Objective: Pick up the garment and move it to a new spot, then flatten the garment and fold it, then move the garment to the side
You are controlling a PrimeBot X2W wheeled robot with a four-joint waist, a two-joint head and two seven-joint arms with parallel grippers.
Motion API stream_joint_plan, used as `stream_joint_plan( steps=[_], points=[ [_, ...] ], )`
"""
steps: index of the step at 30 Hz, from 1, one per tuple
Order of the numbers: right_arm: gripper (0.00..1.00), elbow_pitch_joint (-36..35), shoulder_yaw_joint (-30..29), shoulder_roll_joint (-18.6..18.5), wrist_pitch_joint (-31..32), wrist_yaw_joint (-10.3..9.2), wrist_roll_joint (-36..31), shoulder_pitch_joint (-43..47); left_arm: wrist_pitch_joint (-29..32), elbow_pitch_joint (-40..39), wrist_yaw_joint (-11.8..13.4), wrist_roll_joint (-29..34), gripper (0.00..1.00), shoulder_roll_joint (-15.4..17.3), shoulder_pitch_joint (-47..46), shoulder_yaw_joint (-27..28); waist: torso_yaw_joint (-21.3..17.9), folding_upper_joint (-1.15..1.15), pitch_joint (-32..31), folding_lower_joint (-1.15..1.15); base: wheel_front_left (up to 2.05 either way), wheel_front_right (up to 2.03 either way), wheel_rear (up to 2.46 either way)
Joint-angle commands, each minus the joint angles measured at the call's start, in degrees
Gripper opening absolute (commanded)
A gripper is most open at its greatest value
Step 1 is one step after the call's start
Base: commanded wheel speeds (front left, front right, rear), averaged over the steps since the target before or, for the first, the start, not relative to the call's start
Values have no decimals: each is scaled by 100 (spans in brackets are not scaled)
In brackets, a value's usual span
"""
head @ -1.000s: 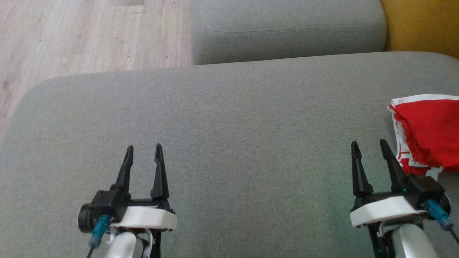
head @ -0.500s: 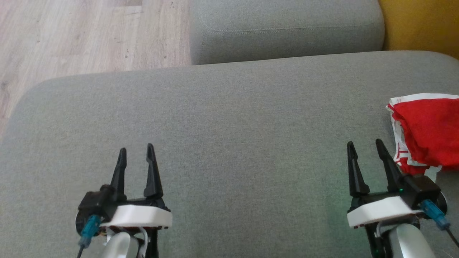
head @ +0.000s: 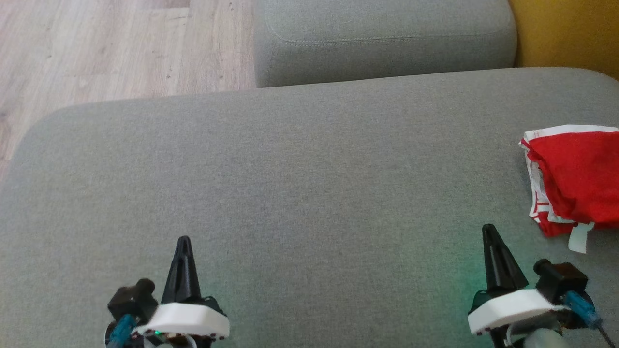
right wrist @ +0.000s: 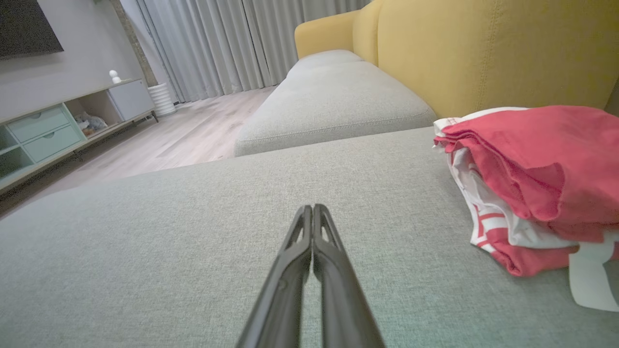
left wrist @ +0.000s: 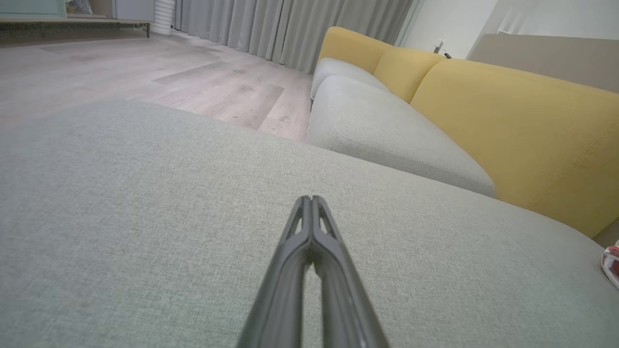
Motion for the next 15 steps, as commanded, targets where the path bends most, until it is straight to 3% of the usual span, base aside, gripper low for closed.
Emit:
stream_joint_plan(
  steps=[1, 15],
  points=[
    [0, -207, -34, -9, 49, 0, 231, -244, 53, -190, -58, -173, 0, 1, -287, 103, -1, 0, 0, 0, 0, 0, 0],
    [0, -253, -107, -19, 258, -1, 1126, -294, 266, -243, -172, -890, 0, 6, -298, 297, -11, 0, 1, 0, 0, 0, 0]
  ],
)
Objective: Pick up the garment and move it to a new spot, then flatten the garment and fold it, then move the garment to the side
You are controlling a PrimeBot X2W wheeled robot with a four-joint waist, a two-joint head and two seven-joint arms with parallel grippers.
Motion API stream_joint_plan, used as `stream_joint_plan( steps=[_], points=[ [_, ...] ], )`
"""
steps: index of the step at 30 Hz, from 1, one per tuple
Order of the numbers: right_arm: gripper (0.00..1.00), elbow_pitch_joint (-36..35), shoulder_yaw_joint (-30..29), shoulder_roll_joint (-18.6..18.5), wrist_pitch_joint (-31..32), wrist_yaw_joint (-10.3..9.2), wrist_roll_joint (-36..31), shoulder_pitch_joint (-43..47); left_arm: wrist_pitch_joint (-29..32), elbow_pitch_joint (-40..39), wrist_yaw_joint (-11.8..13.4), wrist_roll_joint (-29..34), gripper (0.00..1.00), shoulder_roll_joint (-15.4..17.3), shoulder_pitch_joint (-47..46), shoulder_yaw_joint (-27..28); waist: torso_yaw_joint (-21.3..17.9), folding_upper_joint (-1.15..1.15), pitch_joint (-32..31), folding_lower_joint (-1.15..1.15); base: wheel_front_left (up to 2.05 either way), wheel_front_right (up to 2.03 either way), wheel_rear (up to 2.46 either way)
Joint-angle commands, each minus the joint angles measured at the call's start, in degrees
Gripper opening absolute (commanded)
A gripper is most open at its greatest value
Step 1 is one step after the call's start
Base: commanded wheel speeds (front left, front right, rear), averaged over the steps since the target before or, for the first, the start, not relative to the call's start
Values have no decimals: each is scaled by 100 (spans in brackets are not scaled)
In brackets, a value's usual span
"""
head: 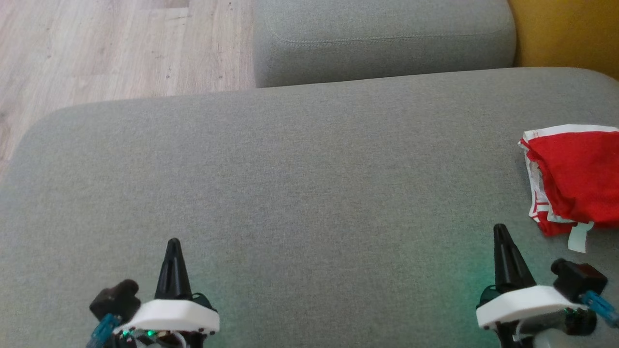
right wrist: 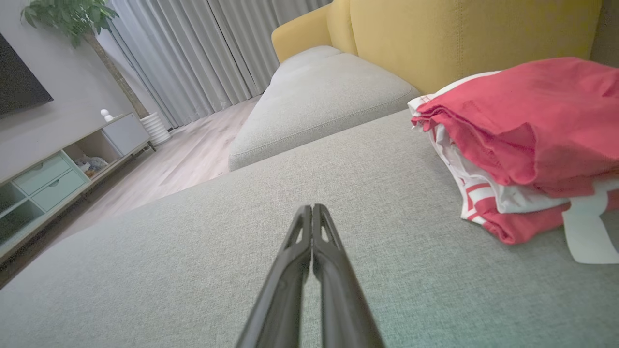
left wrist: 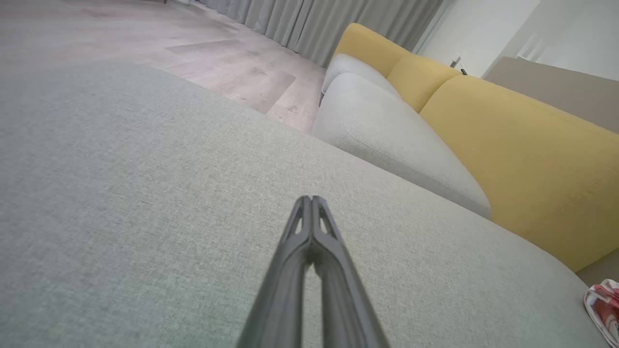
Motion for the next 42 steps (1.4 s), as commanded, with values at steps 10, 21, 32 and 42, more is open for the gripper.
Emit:
stream_joint_plan(
  steps=[10, 21, 32, 42],
  points=[
    [0, -249, -79, -25, 173, -1, 790, -316, 172, -247, -115, -625, 0, 10, -304, 267, -8, 0, 0, 0, 0, 0, 0],
    [0, -288, -144, -30, 353, -1, 1545, -358, 354, -290, -212, -1232, 0, 14, -315, 432, -16, 0, 1, 0, 0, 0, 0],
    [0, -328, -211, -34, 534, -2, 2297, -400, 535, -332, -309, -1838, 0, 18, -326, 597, -24, 0, 1, 0, 0, 0, 0],
    [0, -364, -273, -37, 700, -2, 2982, -438, 700, -370, -397, -2390, 0, 21, -337, 748, -32, 0, 1, 0, 0, 0, 0]
  ],
)
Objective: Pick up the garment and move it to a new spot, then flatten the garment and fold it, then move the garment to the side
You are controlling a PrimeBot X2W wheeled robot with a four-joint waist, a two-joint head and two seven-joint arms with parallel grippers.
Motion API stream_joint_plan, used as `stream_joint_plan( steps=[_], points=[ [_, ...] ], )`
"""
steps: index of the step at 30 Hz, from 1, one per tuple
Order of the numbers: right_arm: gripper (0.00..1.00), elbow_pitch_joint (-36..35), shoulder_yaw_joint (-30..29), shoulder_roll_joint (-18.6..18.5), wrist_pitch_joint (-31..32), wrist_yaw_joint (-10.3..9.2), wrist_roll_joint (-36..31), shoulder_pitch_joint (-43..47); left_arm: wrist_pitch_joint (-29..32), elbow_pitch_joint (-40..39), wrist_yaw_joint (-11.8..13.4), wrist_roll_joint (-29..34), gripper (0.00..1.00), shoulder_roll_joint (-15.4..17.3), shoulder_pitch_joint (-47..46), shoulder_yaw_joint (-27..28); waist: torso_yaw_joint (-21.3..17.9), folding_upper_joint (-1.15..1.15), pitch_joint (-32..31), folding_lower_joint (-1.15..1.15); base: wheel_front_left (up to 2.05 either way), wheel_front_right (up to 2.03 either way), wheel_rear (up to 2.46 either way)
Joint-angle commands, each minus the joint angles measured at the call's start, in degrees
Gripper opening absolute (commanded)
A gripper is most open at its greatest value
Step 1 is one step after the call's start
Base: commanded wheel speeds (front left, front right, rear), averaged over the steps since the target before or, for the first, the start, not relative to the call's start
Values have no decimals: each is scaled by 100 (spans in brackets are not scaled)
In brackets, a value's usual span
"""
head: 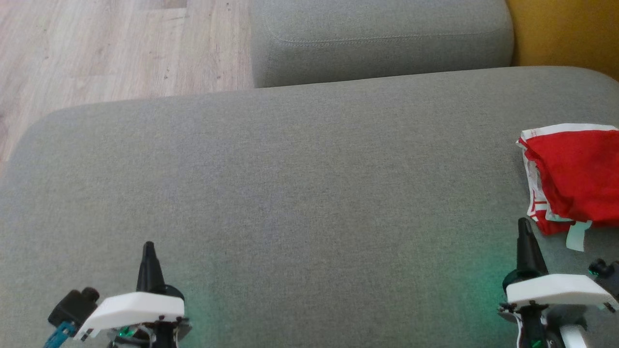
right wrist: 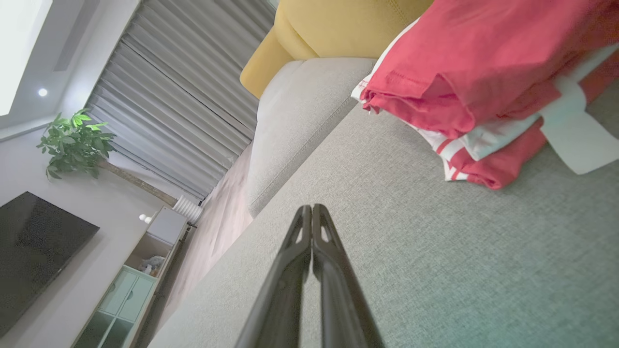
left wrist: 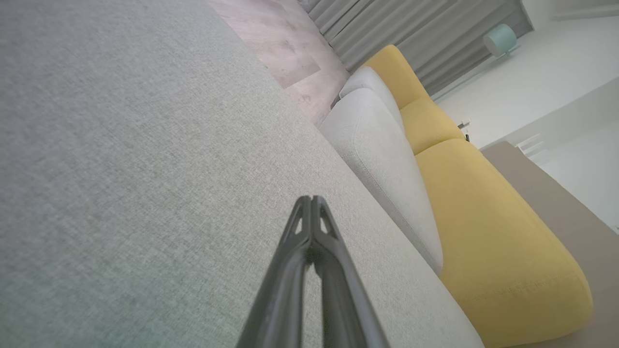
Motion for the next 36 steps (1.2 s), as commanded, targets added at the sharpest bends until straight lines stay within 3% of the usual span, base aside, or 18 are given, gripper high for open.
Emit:
stream_joint_plan(
  steps=[1, 36],
  points=[
    [0, -209, 24, -36, 32, -2, 117, -309, 23, -192, -40, -94, 0, 21, -319, 161, 0, 0, 0, 0, 0, 0, 0],
    [0, -337, -204, -42, 632, -3, 2575, -448, 617, -330, -357, -2080, 0, 33, -356, 702, -27, 0, 1, 0, 0, 0, 0]
  ],
)
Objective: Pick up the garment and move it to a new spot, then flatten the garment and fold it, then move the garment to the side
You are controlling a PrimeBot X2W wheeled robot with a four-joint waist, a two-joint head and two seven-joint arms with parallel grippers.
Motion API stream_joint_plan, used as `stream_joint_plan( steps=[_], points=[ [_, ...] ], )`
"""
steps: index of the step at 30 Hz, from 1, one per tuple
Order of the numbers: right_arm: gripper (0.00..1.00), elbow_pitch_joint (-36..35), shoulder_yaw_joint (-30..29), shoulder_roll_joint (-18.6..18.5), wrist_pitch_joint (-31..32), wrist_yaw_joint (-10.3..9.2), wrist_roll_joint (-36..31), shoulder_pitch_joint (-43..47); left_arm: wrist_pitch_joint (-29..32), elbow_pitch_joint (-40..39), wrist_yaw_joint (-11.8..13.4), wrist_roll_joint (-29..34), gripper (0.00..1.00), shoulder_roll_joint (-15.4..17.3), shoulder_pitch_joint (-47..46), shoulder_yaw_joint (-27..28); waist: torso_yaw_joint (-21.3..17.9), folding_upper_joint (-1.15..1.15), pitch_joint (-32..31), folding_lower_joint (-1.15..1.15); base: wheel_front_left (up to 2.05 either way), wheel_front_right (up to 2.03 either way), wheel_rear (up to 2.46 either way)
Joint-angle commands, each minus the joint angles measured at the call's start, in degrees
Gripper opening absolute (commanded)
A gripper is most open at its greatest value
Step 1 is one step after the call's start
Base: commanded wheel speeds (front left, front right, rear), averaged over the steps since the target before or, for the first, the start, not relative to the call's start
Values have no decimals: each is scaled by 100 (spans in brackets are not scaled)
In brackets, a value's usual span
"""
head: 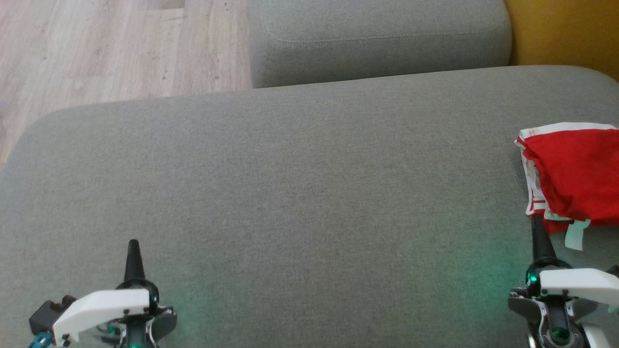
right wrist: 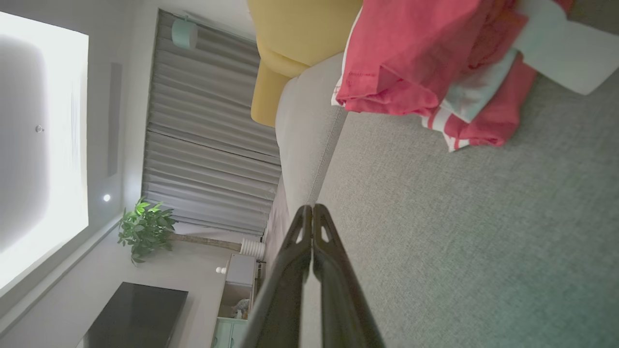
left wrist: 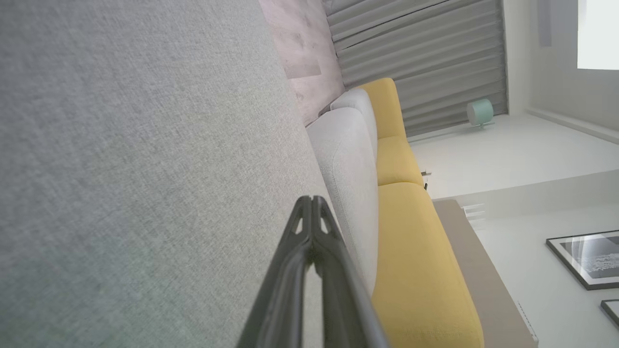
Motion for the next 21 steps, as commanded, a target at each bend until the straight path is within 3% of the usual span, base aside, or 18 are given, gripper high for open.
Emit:
stream_joint_plan(
  steps=[1, 21],
  points=[
    [0, -234, 62, -42, 49, -3, 214, -335, 49, -219, -60, -164, 0, 35, -286, 230, -1, 0, 0, 0, 0, 0, 0],
    [0, -302, -61, -45, 367, -4, 1509, -409, 363, -292, -228, -1211, 0, 41, -306, 515, -15, 0, 1, 0, 0, 0, 0]
  ],
)
